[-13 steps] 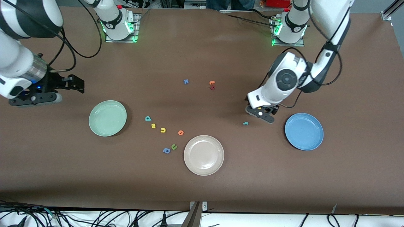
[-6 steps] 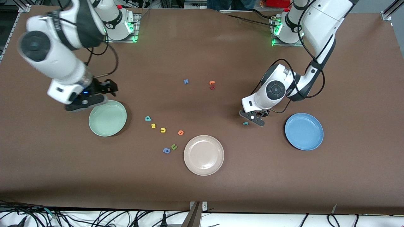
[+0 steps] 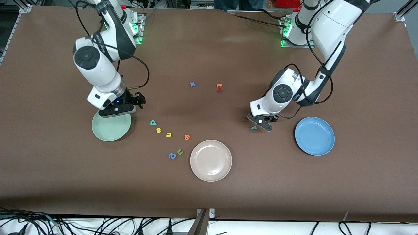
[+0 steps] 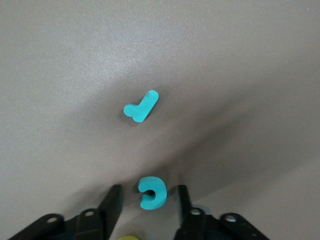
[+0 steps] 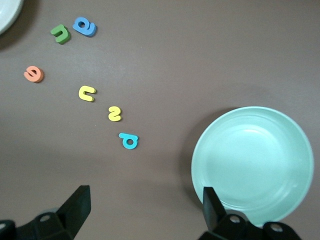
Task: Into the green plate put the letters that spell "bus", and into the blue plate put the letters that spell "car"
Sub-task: 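Drop the cyan c on the blue plate while the right gripper reaches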
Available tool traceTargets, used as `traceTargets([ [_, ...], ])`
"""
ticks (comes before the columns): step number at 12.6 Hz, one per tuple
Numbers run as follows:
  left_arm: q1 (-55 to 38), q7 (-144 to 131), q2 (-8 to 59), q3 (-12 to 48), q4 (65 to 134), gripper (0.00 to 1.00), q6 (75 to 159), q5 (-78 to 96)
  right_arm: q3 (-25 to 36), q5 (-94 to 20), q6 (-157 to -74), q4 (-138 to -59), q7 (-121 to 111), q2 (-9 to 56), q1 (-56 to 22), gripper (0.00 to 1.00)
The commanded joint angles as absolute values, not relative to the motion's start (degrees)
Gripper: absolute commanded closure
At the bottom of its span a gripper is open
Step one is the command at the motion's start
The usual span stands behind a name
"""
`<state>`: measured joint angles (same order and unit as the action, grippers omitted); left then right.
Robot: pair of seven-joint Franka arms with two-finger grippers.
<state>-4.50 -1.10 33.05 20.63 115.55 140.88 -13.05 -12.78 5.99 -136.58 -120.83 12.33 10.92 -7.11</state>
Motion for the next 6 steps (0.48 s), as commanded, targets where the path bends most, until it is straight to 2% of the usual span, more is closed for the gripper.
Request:
traceTargets([
  [1,-4.22,-1.93,32.78,20.92,116.72,0.93,141.77,-14.94,-13.27,6.77,-142.54,-121.73,18.35,14.66,-6.77,0.15],
  [2,-4.22,-1.93,32.7,21.0,116.63,1.0,141.68,-14.94,-13.27,6.77,-144.56,-121.73,20.02,16.42,-7.03,0.15],
  [4,-4.04,-1.85,31.56,21.01,116.19,1.0,140.72,-14.94,-13.27,6.77,-147.03,-121.2,20.65,19.84,-7.47,0.16],
  [6,-3.43,-1.5,27.79,20.83,115.06,1.0,135.91,-14.94,-13.27,6.59,-151.06,-120.94,21.7,23.54,-8.34,0.16],
])
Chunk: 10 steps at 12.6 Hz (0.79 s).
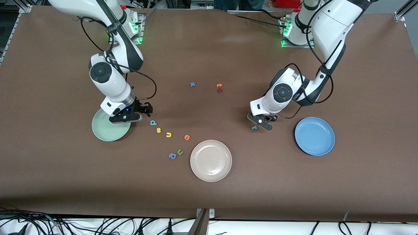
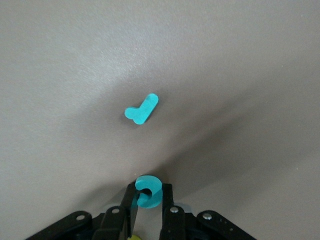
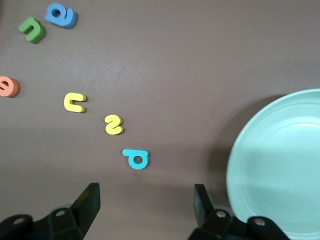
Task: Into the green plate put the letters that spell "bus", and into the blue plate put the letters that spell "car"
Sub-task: 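Drop the cyan c on the blue plate while the right gripper reaches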
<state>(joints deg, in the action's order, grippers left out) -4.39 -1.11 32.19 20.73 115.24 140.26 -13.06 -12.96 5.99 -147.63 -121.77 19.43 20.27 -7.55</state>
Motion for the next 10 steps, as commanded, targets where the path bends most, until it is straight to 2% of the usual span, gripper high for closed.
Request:
traceTargets([
  [1,-2.38,-1.15,26.03,20.83,114.0,1.0,131.79,-15.03,-13.27,6.68,-152.82,-120.85,23.97,25.03,-8.7,0.16],
  [3,1.38,4.71,24.44,20.65,111.54,1.0,126.14,-15.03,-13.18,6.68,-153.28,-119.01,25.66,27.59,-10.01,0.16],
  [8,12.73,19.16,26.18,20.57,107.5,1.0,125.95,-20.79,-12.75,7.03,-153.28,-118.04,25.4,29.71,-10.11,0.19],
  [9,13.27,18.99,27.32,20.57,107.23,0.95,126.03,-23.18,-11.79,7.38,-153.28,-117.95,25.31,30.06,-10.11,0.19],
  [10,13.36,18.72,28.29,20.57,107.23,0.63,126.12,-23.64,-11.6,7.47,-153.28,-118.04,25.14,30.15,-10.19,0.2],
])
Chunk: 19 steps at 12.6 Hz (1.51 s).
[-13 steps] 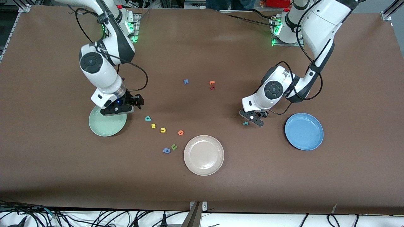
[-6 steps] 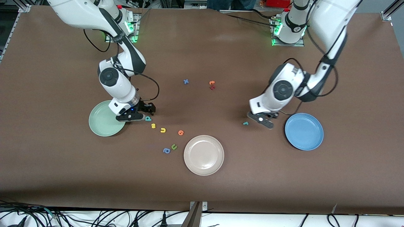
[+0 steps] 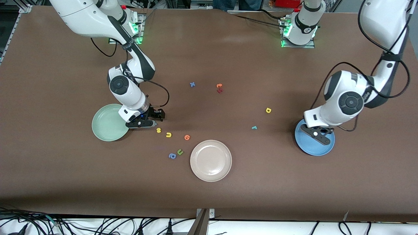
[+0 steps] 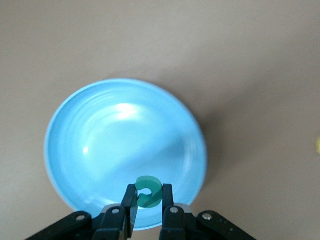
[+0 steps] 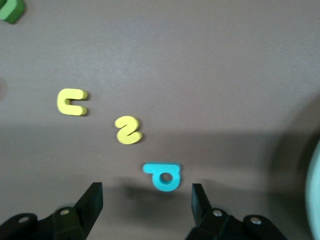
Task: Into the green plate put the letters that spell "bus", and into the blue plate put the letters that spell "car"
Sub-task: 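Drop the cyan c on the blue plate while the right gripper reaches, then grasp the cyan p with the right gripper while the left grasps yellow d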
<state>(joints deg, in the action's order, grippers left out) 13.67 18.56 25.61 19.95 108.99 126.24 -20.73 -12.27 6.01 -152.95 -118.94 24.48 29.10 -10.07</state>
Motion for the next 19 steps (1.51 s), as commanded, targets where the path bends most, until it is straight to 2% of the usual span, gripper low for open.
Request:
traceTargets([
  [1,13.36,18.63,28.65,20.57,107.31,0.01,126.82,-23.73,-11.51,7.82,-153.28,-117.95,25.14,30.58,-10.28,0.23],
  [5,12.92,17.85,27.95,21.44,107.66,0.0,125.86,-22.68,-11.08,8.35,-153.72,-117.07,25.4,31.9,-10.9,0.24],
  [8,13.36,10.49,27.25,25.05,110.47,0.0,124.28,-13.21,-10.73,8.35,-153.81,-116.72,25.4,32.43,-10.9,0.27],
  [11,12.39,0.4,27.33,28.9,111.88,0.0,124.8,-12.3,-10.28,8.35,-153.98,-116.11,25.4,32.96,-11.43,0.27],
  [13,10.64,-7.27,27.42,30.49,114.15,0.0,128.03,-12.92,-10.28,8.35,-154.25,-115.84,25.4,33.4,-11.43,0.28],
  [15,10.11,-10.35,27.33,30.85,120.37,0.01,136.53,-12.92,-10.28,8.35,-154.86,-115.84,25.4,33.49,-11.69,0.29],
  [17,9.58,-13.18,27.6,30.85,125.14,0.02,143.68,-13.18,-10.2,8.35,-154.86,-115.84,25.4,33.66,-11.78,0.36],
  [19,9.49,-13.18,27.86,30.76,125.24,0.09,143.7,-13.88,-10.11,8.52,-154.86,-115.84,25.4,33.66,-11.78,0.52],
])
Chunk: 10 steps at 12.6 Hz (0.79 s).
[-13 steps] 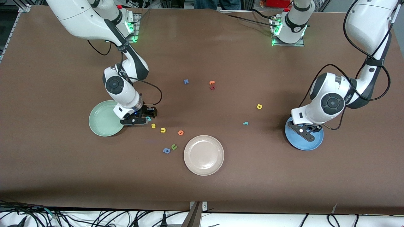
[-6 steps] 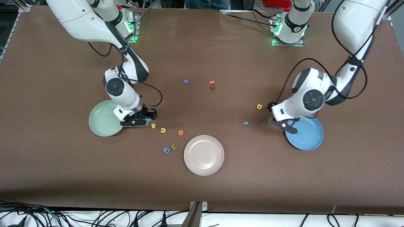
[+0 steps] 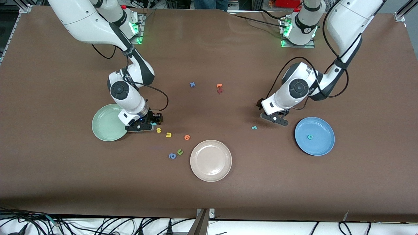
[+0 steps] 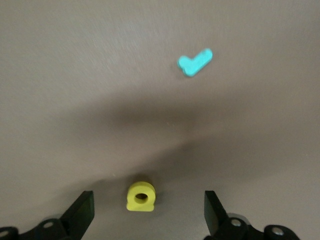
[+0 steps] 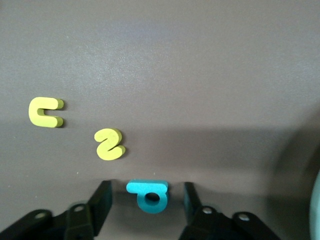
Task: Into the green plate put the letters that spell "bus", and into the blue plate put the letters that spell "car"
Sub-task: 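Grasp the cyan p with the right gripper while the left grasps yellow d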
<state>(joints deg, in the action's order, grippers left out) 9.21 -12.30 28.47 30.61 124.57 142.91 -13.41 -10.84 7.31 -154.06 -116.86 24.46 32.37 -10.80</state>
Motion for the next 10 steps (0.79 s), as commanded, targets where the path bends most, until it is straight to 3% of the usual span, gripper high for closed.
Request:
traceTargets([
  [1,9.23,-13.27,28.64,30.76,125.33,0.15,143.7,-15.28,-9.93,9.31,-154.95,-115.84,25.4,33.66,-11.78,0.59],
  [4,9.05,-13.36,29.27,30.67,125.07,0.28,143.7,-19.16,-9.84,10.63,-154.95,-115.84,25.4,33.75,-11.78,0.77],
  [7,8.61,-14.06,30.67,30.5,124.89,0.28,144.14,-19.42,-9.76,10.55,-154.86,-115.67,25.14,33.58,-11.78,0.8],
  [9,8.87,-14.15,30.85,30.5,124.8,0.5,144.14,-23.01,-9.23,10.46,-151.55,-114.09,24.26,31.57,-11.52,0.8],
  [10,9.05,-14.24,31.02,30.41,124.8,0.72,144.05,-23.29,-9.23,10.63,-149.09,-113.12,23.91,30.6,-11.34,0.8],
])
